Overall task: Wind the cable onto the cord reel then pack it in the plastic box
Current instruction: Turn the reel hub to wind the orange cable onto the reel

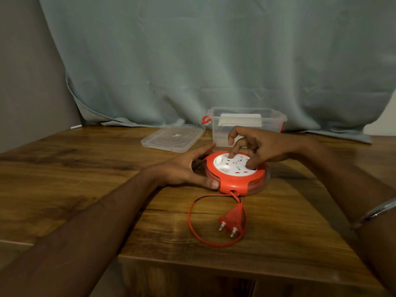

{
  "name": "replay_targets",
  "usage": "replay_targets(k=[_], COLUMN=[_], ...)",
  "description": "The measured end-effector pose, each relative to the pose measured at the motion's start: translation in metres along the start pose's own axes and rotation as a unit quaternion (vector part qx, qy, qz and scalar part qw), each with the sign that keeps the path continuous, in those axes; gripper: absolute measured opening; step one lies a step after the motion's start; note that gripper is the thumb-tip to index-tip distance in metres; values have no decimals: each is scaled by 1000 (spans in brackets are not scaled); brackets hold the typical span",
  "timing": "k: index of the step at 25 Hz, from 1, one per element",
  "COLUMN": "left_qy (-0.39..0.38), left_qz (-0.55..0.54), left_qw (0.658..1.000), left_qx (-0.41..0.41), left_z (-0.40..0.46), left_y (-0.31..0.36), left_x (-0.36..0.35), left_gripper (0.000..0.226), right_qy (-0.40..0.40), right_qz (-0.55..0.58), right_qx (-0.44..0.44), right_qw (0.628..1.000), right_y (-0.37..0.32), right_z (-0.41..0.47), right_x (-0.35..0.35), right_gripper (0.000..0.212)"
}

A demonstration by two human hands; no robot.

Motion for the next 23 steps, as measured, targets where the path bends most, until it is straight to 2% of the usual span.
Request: replay_targets(k=[3,5,7,8,10,12,14,18,20,23], left_qy=[2,18,38,43,48,50,54,57,60,55], left_qz=[9,8,7,6,2,4,12,13,20,19], left_qw=[1000,1000,999,999,998,998,998,998,998,998], left_qx=[0,-6,-21,-31,-43,-40,-29,-16,-11,-5], left_z=[0,-1,-2,-2,-3,-2,-2,0,0,0], left_y=[1,2,4,4,5,3,0,-2,-3,-4], left_x=[1,0,0,0,0,1,4,3,5,5], left_gripper=[135,135,127,119,105,105,111,121,122,128], right_qy=[-5,37,54,21,-107,-236,-298,-335,-342,-330], right_qz=[-4,-78,-84,-40,52,49,32,-27,-36,11], right_qx=[-9,15,80,106,90,38,9,-22,-30,-10], right_qw=[1000,996,992,993,989,970,954,942,938,944], right_y=[-1,-13,-33,-43,-58,-64,-68,-69,-69,-67], right_z=[-3,-5,-7,-7,-6,-8,-11,-17,-15,-18], right_x=[-2,-6,-10,-14,-26,-38,-42,-42,-45,-40], right_gripper=[65,54,36,32,31,31,33,55,56,49])
Point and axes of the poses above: each hand's wrist, its own z-axis towards the middle knuckle, its own x-axis out of the back of the hand, y = z × x, the point moved 2 cm from there along z, towards the middle knuckle, and after that the axes turned 15 degrees about -y, right-handed, at the moved point
